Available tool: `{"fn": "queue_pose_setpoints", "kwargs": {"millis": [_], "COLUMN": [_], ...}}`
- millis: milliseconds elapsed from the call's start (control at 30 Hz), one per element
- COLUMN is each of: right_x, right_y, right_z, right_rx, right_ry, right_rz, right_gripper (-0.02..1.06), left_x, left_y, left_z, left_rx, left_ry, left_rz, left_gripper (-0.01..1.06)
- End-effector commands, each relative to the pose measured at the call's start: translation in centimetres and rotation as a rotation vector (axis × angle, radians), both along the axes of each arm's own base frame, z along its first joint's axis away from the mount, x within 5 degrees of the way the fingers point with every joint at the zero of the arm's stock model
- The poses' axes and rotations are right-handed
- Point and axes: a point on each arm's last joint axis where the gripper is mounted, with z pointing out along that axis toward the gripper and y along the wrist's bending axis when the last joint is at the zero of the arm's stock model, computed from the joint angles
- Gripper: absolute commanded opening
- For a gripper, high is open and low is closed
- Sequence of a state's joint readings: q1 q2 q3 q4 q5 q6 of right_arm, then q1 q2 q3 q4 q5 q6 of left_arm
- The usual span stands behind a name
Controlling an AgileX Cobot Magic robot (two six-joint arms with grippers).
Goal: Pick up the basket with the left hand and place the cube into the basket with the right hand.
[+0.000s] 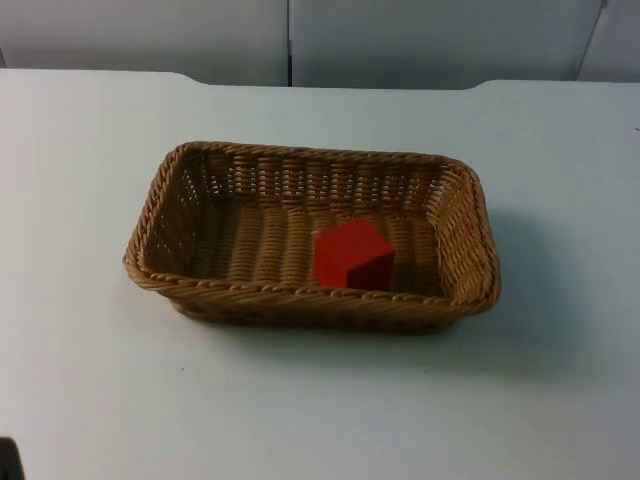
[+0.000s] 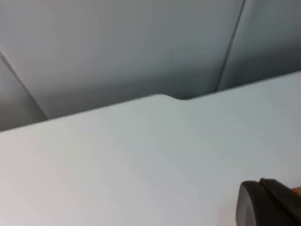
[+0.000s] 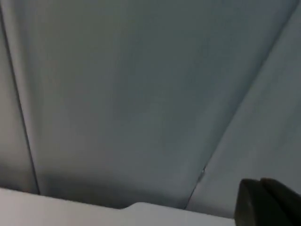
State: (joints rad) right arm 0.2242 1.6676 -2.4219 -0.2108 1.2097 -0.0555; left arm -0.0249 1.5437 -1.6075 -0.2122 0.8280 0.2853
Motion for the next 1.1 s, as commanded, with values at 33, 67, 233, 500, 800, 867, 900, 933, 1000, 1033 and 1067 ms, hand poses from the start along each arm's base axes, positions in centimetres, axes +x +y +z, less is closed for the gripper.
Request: {"fn": "queue_pose_setpoints", "kwargs": {"millis": [33,67,233,500,800,867,900,933,1000,1033,1067], "right_x": [-5.3,-7.0,-12.8,-21.1,-30.5,-30.9,-31.3,-31.1,-30.8,-30.8,-30.7], "right_y": [-1.6,-2.1,-3.9,-5.5,-5.9,-5.9,-5.9,-5.8,-5.7,-5.7,-5.7], "right_z": [1.5,1.6,-2.7,-15.0,-24.6,-25.4,-26.2,-26.9,-28.2,-28.2,-28.8], "right_rx": [0.05,0.051,0.058,0.124,0.193,0.177,0.177,0.167,0.132,0.132,0.125], "right_ry": [-0.032,-0.034,0.08,0.034,-0.011,0.0,0.01,0.045,0.125,0.125,0.151], "right_rz": [-0.057,-0.071,-0.145,-0.129,0.049,0.068,0.079,0.078,0.084,0.084,0.09], "right_gripper": [0.01,0.01,0.01,0.01,0.01,0.01,0.01,0.01,0.01,0.01,0.01], "left_x": [-5.5,-9.1,-18.1,-27.9,-34.8,-35.2,-35.7,-36.2,-36.4,-36.4,-36.4], "left_y": [0.7,1.0,1.2,1.3,1.0,1.0,1.0,1.0,1.0,1.0,1.0], "left_z": [3.4,4.5,4.8,0.4,-7.4,-8.2,-8.8,-9.4,-10.4,-10.4,-10.8], "left_rx": [0.048,0.059,0.043,-0.009,-0.056,-0.055,-0.055,-0.054,-0.05,-0.05,-0.041], "left_ry": [-0.1,-0.161,-0.272,-0.343,-0.324,-0.32,-0.328,-0.333,-0.306,-0.306,-0.271], "left_rz": [0.049,0.061,0.064,0.079,0.039,0.037,0.035,0.033,0.029,0.029,0.028], "left_gripper": [0.0,0.0,0.0,0.0,0.0,0.0,0.0,0.0,0.0,0.0,0.0]}}
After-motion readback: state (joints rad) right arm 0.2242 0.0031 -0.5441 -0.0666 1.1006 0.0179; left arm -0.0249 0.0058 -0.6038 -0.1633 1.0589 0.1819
